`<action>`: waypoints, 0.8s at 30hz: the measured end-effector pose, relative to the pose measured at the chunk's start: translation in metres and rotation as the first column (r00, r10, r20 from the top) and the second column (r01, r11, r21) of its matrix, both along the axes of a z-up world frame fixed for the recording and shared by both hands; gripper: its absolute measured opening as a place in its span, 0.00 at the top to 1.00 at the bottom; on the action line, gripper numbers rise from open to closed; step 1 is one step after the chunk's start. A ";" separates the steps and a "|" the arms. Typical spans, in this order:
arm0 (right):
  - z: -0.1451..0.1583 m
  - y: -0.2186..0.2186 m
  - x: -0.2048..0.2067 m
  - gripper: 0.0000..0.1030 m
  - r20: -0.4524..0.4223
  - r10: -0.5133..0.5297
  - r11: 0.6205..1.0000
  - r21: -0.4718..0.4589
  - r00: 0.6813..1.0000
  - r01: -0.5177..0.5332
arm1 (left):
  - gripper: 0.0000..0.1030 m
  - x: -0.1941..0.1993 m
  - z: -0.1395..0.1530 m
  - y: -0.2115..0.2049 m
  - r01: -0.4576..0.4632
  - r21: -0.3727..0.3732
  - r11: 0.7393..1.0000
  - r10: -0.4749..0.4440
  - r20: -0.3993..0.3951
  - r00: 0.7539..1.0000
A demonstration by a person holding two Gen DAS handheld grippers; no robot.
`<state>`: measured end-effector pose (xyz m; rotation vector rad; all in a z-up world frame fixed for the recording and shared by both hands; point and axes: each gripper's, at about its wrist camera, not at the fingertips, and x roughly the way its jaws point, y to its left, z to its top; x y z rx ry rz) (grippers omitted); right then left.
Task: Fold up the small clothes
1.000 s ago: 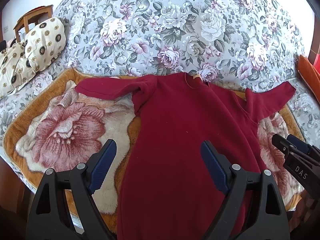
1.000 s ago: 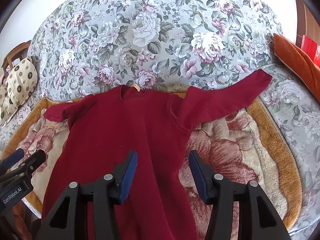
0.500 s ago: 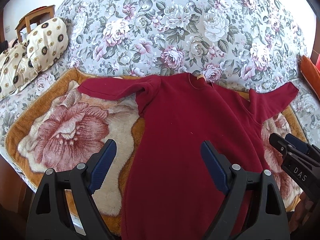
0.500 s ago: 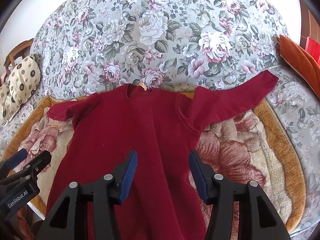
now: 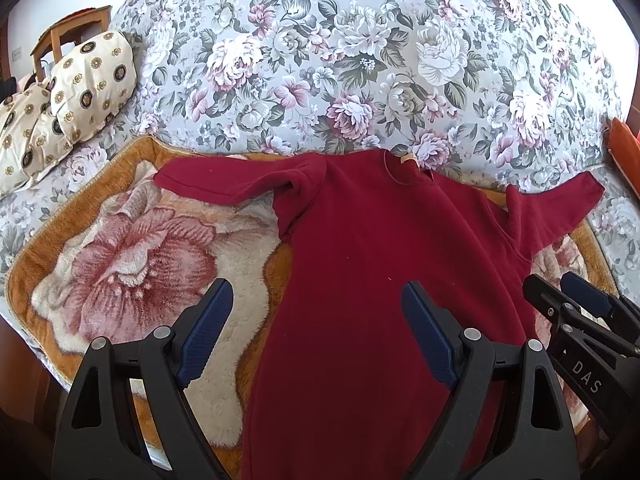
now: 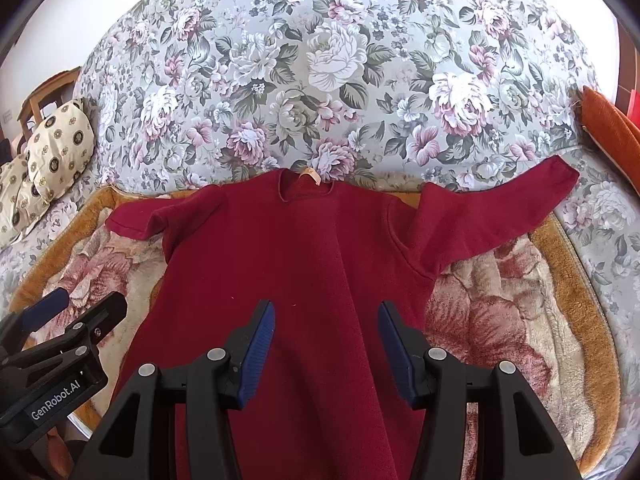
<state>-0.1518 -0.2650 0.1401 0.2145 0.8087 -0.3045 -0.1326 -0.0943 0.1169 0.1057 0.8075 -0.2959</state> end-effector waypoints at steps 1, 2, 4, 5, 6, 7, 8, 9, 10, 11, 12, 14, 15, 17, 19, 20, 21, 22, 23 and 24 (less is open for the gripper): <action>-0.001 0.001 0.001 0.50 -0.002 0.002 1.000 0.000 1.000 -0.002 | 0.16 0.002 -0.001 0.000 0.002 -0.002 1.000 -0.002 -0.003 1.000; -0.002 0.002 0.002 0.50 -0.004 0.003 1.000 -0.002 1.000 -0.003 | 0.16 0.003 -0.002 -0.001 0.003 -0.002 1.000 -0.003 -0.004 1.000; -0.003 0.004 0.003 0.50 -0.009 0.000 1.000 -0.005 1.000 0.000 | 0.16 0.004 -0.003 -0.001 0.002 0.003 1.000 -0.002 -0.007 1.000; -0.004 0.005 0.004 0.50 -0.013 0.000 1.000 -0.002 1.000 0.000 | 0.16 0.004 -0.004 0.000 0.002 0.003 1.000 -0.002 -0.007 1.000; -0.005 0.006 0.004 0.50 -0.015 0.002 1.000 0.002 1.000 -0.002 | 0.16 0.005 -0.004 0.001 0.001 0.000 1.000 -0.001 -0.008 1.000; -0.005 0.007 0.005 0.50 -0.016 0.002 1.000 0.004 1.000 -0.002 | 0.16 0.006 -0.004 0.002 0.000 -0.002 1.000 0.000 -0.010 1.000; -0.006 0.008 0.005 0.50 -0.019 0.000 1.000 0.004 1.000 0.000 | 0.16 0.006 -0.004 0.002 -0.001 -0.003 1.000 0.001 -0.011 1.000; -0.006 0.009 0.006 0.50 -0.021 0.000 1.000 0.005 1.000 0.000 | 0.16 0.006 -0.004 0.003 -0.001 -0.003 1.000 0.001 -0.012 1.000; -0.006 0.010 0.006 0.50 -0.023 0.001 1.000 0.008 1.000 -0.001 | 0.16 0.006 -0.004 0.003 -0.002 -0.002 1.000 0.002 -0.011 1.000; -0.006 0.011 0.007 0.50 -0.025 0.001 1.000 0.010 1.000 -0.001 | 0.16 0.006 -0.004 0.004 -0.003 -0.001 1.000 0.003 -0.010 1.000; -0.005 0.012 0.007 0.50 -0.024 0.002 1.000 0.012 1.000 -0.002 | 0.16 0.006 -0.003 0.004 -0.003 0.001 1.000 0.003 -0.008 1.000; -0.003 0.014 0.008 0.50 -0.018 0.008 1.000 0.011 1.000 -0.007 | 0.16 0.006 -0.003 0.006 -0.005 0.005 1.000 0.005 -0.006 1.000; -0.002 0.015 0.008 0.50 -0.016 0.010 1.000 0.008 1.000 -0.010 | 0.16 0.007 -0.003 0.007 -0.010 0.006 1.000 0.010 -0.006 1.000; 0.000 0.018 0.010 0.50 -0.012 0.018 1.000 0.002 1.000 -0.018 | 0.16 0.008 -0.003 0.010 -0.019 0.002 1.000 0.019 -0.009 1.000; 0.001 0.020 0.011 0.50 -0.008 0.028 1.000 -0.001 1.000 -0.028 | 0.16 0.010 -0.004 0.011 -0.028 0.002 1.000 0.028 -0.012 1.000; 0.001 0.021 0.012 0.50 -0.006 0.032 0.999 -0.002 0.999 -0.032 | 0.16 0.012 -0.004 0.011 -0.034 0.004 0.999 0.034 -0.012 0.999; 0.001 0.021 0.013 0.50 -0.006 0.036 0.999 -0.004 0.999 -0.036 | 0.16 0.014 -0.005 0.012 -0.038 0.005 0.999 0.038 -0.013 0.999; 0.000 0.022 0.015 0.50 -0.007 0.042 0.999 -0.005 0.999 -0.042 | 0.16 0.016 -0.005 0.012 -0.042 0.005 0.999 0.042 -0.015 0.999; -0.001 0.022 0.015 0.50 -0.009 0.048 0.999 -0.006 0.999 -0.048 | 0.16 0.018 -0.005 0.013 -0.046 0.004 0.999 0.046 -0.018 0.999; -0.002 0.022 0.016 0.50 -0.009 0.052 0.999 -0.007 0.999 -0.052 | 0.16 0.020 -0.006 0.013 -0.050 0.002 0.999 0.050 -0.020 0.999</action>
